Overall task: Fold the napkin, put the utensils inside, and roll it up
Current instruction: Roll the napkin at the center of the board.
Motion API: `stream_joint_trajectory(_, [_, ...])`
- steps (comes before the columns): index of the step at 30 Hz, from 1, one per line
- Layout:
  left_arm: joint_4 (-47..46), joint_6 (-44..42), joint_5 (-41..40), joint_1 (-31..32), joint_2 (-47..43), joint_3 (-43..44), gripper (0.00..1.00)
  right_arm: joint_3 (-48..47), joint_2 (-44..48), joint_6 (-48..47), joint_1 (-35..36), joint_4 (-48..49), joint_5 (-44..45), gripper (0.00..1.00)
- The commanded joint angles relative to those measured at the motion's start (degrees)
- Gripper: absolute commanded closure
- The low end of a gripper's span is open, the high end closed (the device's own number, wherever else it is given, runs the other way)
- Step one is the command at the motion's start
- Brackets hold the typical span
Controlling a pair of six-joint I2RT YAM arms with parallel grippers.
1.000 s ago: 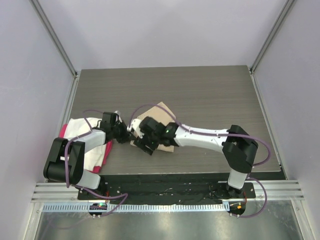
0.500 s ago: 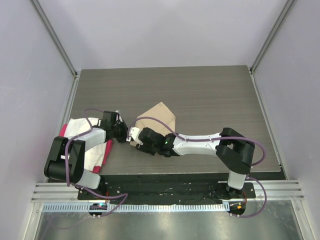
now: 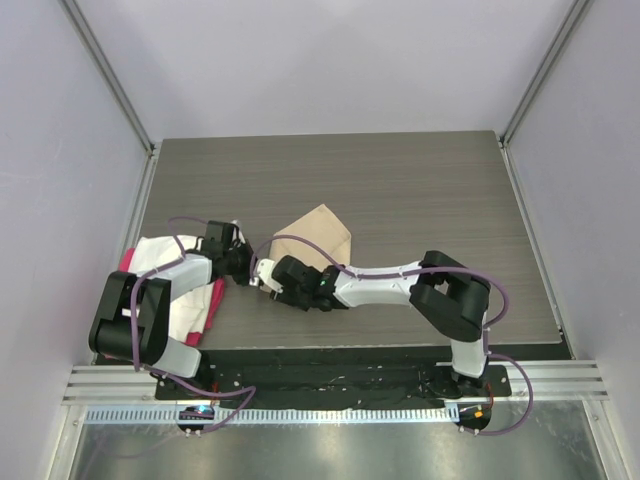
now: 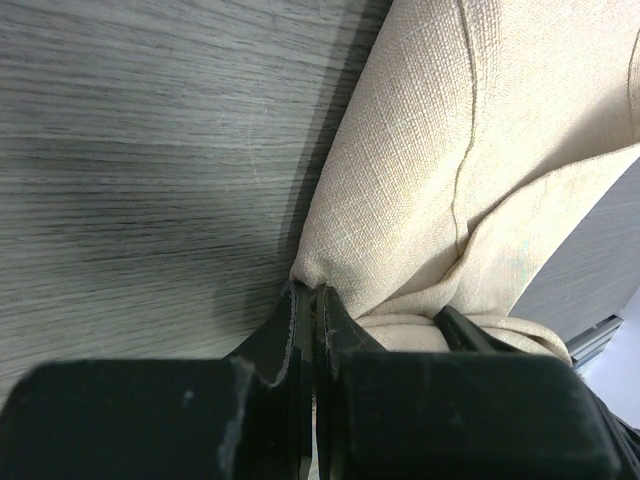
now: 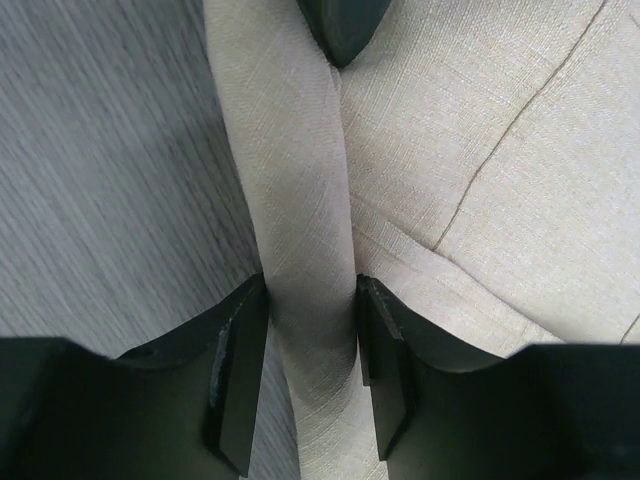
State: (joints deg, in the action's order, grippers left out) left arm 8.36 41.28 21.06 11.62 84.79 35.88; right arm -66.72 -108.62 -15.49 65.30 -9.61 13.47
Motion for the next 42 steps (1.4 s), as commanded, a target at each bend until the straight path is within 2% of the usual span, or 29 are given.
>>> stream_joint_trajectory(1, [0.2, -2.2, 0.9, 0.2, 0.3, 1.5, 1.0, -4.7, -2.1, 1.7, -2.5, -4.1, -5.5, 0.55])
stream_joint_trajectory(3, [0.0, -2.3, 1.0, 0.2, -0.2, 1.8, 1.0, -5.9, -2.7, 2.6, -3.2, -7.3, -9.5, 0.62])
stream_joint_trajectory(5, [0.1, -2.3, 0.6, 0.1, -1.0, 2.5, 0.94, -6.1, -2.9, 3.3, -4.4, -9.7, -12.7, 0.68])
stream_joint_trajectory(6, [0.3, -2.3, 0.2, 0.1, -1.3, 2.7, 0.85, -6.6, -3.3, 3.8, -4.9, -10.7, -15.6, 0.69])
stream_joint_trajectory(8, [0.9, -2.3, -1.1, 0.1, -2.4, 3.5, 0.75, -7.1, -3.7, 5.5, -6.8, -13.3, -21.2, 0.73])
stream_joint_trajectory(9, [1.0, -2.3, -1.7, 0.1, -2.9, 3.8, 0.65, -7.5, -3.8, 6.1, -7.5, -14.0, -22.9, 0.75])
stream_joint_trajectory(12, [1.7, -2.4, -4.1, 0.1, -5.0, 4.1, 0.48, -8.8, -4.8, 8.4, -10.0, -16.9, -31.4, 0.77])
stream_joint_trajectory(15, [2.1, -2.5, -7.0, 0.1, -7.5, 3.3, 0.4, -11.0, -6.4, 10.1, -12.0, -20.4, -37.6, 0.78])
stream_joint_trajectory(19, [-0.3, -2.5, -8.3, 0.2, -11.8, -0.6, 0.39, -14.3, -8.4, 11.4, -14.1, -24.2, -44.6, 0.78])
stream_joint_trajectory(24, [-8.0, -1.7, -3.7, 0.2, -18.8, -6.7, 0.4, -20.2, -13.7, 13.0, -16.9, -29.9, -52.6, 0.79])
stream_joint_trajectory(28, [-14.8, -2.1, -0.1, 0.2, -21.6, -11.0, 0.41, -25.0, -17.6, 13.3, -18.2, -34.9, -54.9, 0.79])
stream_joint_trajectory(42, [-22.8, -0.2, 1.7, 0.5, -19.2, -16.9, 0.58, -30.1, -25.1, 19.0, -21.4, -36.6, -58.8, 0.79])
